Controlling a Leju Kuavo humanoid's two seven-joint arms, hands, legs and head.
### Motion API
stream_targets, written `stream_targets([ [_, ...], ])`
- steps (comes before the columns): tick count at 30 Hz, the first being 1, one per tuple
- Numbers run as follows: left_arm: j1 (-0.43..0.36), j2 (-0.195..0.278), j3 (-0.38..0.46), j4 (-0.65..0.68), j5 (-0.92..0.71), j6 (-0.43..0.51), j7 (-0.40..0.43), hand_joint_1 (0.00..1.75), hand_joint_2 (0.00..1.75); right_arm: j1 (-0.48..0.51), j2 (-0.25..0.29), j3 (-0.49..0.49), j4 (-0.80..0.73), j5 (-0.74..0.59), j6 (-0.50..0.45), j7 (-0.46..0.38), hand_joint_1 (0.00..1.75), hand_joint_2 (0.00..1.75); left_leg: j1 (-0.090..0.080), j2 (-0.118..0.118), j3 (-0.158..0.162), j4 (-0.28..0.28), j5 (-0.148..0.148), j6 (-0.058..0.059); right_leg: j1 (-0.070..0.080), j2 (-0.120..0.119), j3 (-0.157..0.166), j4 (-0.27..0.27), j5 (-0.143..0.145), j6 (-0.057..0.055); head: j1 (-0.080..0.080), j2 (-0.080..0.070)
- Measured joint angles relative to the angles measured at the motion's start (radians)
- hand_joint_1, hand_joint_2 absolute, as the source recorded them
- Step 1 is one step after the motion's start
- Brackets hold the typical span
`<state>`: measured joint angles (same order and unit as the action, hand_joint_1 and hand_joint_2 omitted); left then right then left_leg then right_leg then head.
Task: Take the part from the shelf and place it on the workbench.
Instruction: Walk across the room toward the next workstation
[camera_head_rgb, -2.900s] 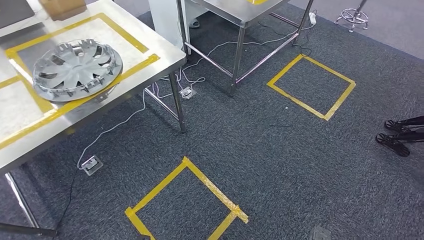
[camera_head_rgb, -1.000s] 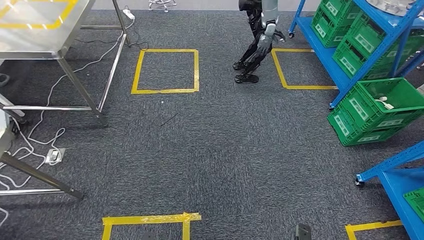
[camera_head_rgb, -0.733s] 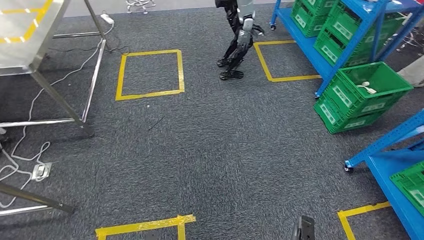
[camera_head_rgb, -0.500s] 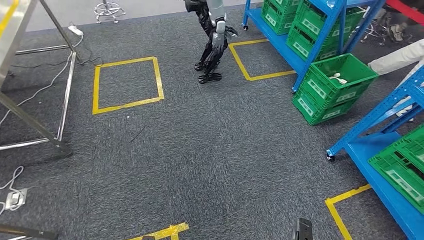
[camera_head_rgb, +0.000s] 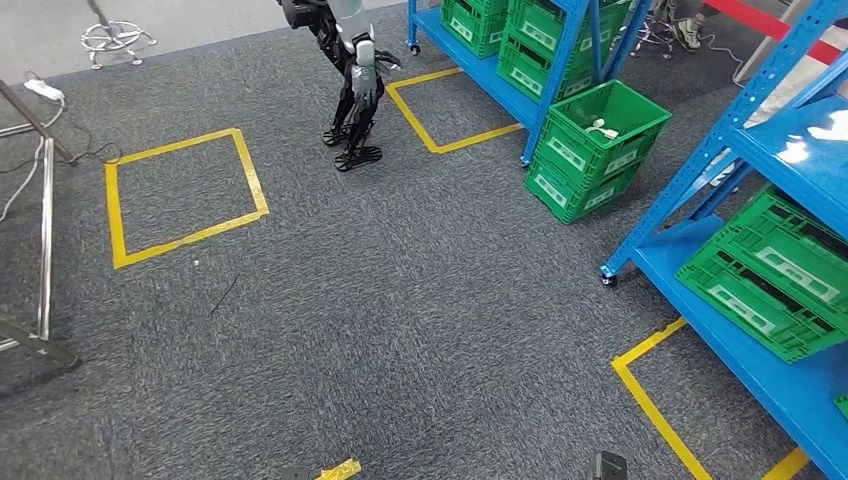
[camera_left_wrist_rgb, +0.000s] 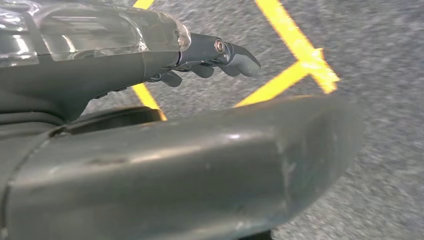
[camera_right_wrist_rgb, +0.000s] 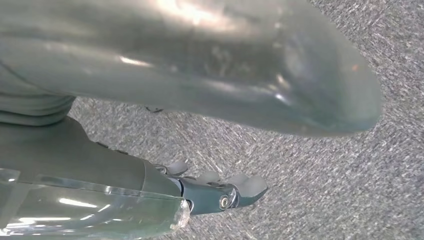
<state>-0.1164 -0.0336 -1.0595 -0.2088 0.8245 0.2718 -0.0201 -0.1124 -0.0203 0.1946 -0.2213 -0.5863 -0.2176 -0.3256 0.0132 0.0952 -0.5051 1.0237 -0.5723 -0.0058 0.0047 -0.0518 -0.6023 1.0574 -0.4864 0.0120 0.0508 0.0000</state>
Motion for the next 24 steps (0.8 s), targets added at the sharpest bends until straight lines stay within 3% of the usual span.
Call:
stream_targets([
  [2,-0.002,-0.005,0.0,0.0,0.0,0.0,-0.007,0.0,0.0,-0.002,-0.002,0.002,0.0,0.0,-0.005,0.006,0.0,0.0,-0.002,0.014,0.007,-0.006,-0.004,-0.008,0.011,-0.015,0.011,-0.022,-0.008,-0.013,0.0,0.0],
  [4,-0.003,-0.009,0.0,0.0,0.0,0.0,-0.007,0.0,0.0,-0.001,-0.006,0.003,0.0,0.0,-0.009,0.008,0.0,0.0,-0.001,0.016,0.017,-0.011,-0.01,-0.019,0.011,0.0,0.017,-0.033,-0.009,-0.025,0.001,0.0],
  [6,-0.007,-0.011,0.0,0.0,-0.002,-0.003,-0.005,0.0,0.0,-0.002,-0.009,0.003,0.0,-0.001,-0.01,0.007,0.0,0.0,0.003,-0.038,0.01,0.016,-0.032,-0.028,0.006,0.017,0.03,-0.049,-0.006,-0.035,-0.002,0.0],
  [8,-0.007,-0.012,0.0,0.0,-0.003,-0.006,-0.002,0.0,0.0,-0.01,-0.01,0.004,0.0,-0.001,-0.01,0.006,0.0,0.0,0.005,-0.099,-0.05,0.124,-0.081,-0.029,0.003,0.039,0.037,-0.054,-0.006,-0.044,-0.013,0.0],
  [10,-0.004,-0.011,0.0,0.001,-0.003,-0.008,0.002,0.0,0.0,-0.014,-0.011,0.004,0.0,-0.002,-0.01,0.006,0.0,0.0,0.005,-0.107,-0.133,0.25,-0.118,-0.029,0.005,0.067,0.04,-0.054,-0.009,-0.051,-0.024,0.0],
  [11,-0.002,-0.01,0.0,0.001,-0.003,-0.008,0.004,0.0,0.0,-0.013,-0.011,0.004,0.0,-0.002,-0.01,0.006,0.0,0.0,0.005,-0.103,-0.158,0.274,-0.108,-0.029,0.006,0.081,0.044,-0.053,-0.012,-0.052,-0.028,0.0],
  [12,-0.001,-0.009,0.0,0.001,-0.003,-0.009,0.005,0.0,0.0,-0.011,-0.011,0.004,0.0,-0.002,-0.01,0.006,0.0,0.0,0.005,-0.102,-0.162,0.258,-0.076,-0.029,0.005,0.096,0.049,-0.053,-0.015,-0.05,-0.031,0.0],
  [13,-0.001,-0.009,0.0,0.001,-0.003,-0.009,0.006,0.0,0.0,-0.01,-0.011,0.004,0.0,-0.002,-0.01,0.006,0.0,0.0,0.005,-0.108,-0.149,0.208,-0.028,-0.028,0.004,0.112,0.054,-0.051,-0.019,-0.048,-0.034,0.0],
  [15,0.0,-0.009,0.0,0.001,-0.004,-0.009,0.006,0.0,0.0,-0.012,-0.011,0.004,0.0,-0.002,-0.01,0.006,0.0,0.0,0.01,-0.162,-0.103,0.088,0.047,-0.026,0.0,0.139,0.06,-0.042,-0.031,-0.038,-0.039,0.0],
  [17,0.0,-0.009,0.0,0.001,-0.004,-0.009,0.006,0.0,0.0,-0.015,-0.012,0.005,0.0,-0.002,-0.01,0.006,0.0,0.0,0.012,-0.205,-0.077,0.03,0.055,-0.022,-0.006,0.166,0.054,-0.035,-0.037,-0.024,-0.039,0.0],
  [18,0.001,-0.008,0.001,0.001,-0.004,-0.009,0.006,0.0,0.0,-0.016,-0.012,0.005,0.0,-0.002,-0.01,0.006,0.0,0.0,0.011,-0.204,-0.072,0.022,0.05,-0.019,-0.009,0.18,0.05,-0.034,-0.037,-0.017,-0.039,0.0],
  [19,0.001,-0.008,0.001,0.001,-0.004,-0.009,0.006,0.0,0.0,-0.016,-0.012,0.006,0.0,-0.002,-0.01,0.006,0.0,0.0,0.01,-0.188,-0.067,0.016,0.047,-0.013,-0.012,0.192,0.047,-0.036,-0.036,-0.011,-0.038,0.0],
  [20,0.001,-0.009,0.001,0.0,-0.004,-0.009,0.006,0.0,0.0,-0.014,-0.01,0.007,0.0,-0.003,-0.01,0.006,0.0,0.0,0.01,-0.173,-0.063,0.011,0.047,-0.008,-0.013,0.183,0.044,-0.034,-0.039,-0.006,-0.037,0.0],
  [22,0.001,-0.01,0.002,0.0,-0.004,-0.009,0.006,0.0,0.0,-0.013,-0.008,0.007,0.0,-0.005,-0.01,0.006,0.0,0.0,0.011,-0.134,-0.052,0.002,0.045,0.002,-0.01,0.126,0.018,0.017,-0.068,0.006,-0.026,0.0],
  [23,0.002,-0.01,0.003,0.0,-0.004,-0.009,0.006,0.0,0.0,-0.015,-0.008,0.008,0.0,-0.007,-0.01,0.006,0.0,0.0,0.009,-0.112,-0.047,0.0,0.041,0.006,-0.009,0.089,-0.012,0.075,-0.095,0.011,-0.019,0.0],
  [24,0.004,-0.01,0.003,0.001,-0.003,-0.009,0.006,0.0,0.0,-0.017,-0.008,0.008,0.0,-0.008,-0.01,0.006,0.0,0.0,0.007,-0.09,-0.043,0.0,0.037,0.009,-0.01,0.069,-0.049,0.143,-0.122,0.016,-0.014,0.0],
])
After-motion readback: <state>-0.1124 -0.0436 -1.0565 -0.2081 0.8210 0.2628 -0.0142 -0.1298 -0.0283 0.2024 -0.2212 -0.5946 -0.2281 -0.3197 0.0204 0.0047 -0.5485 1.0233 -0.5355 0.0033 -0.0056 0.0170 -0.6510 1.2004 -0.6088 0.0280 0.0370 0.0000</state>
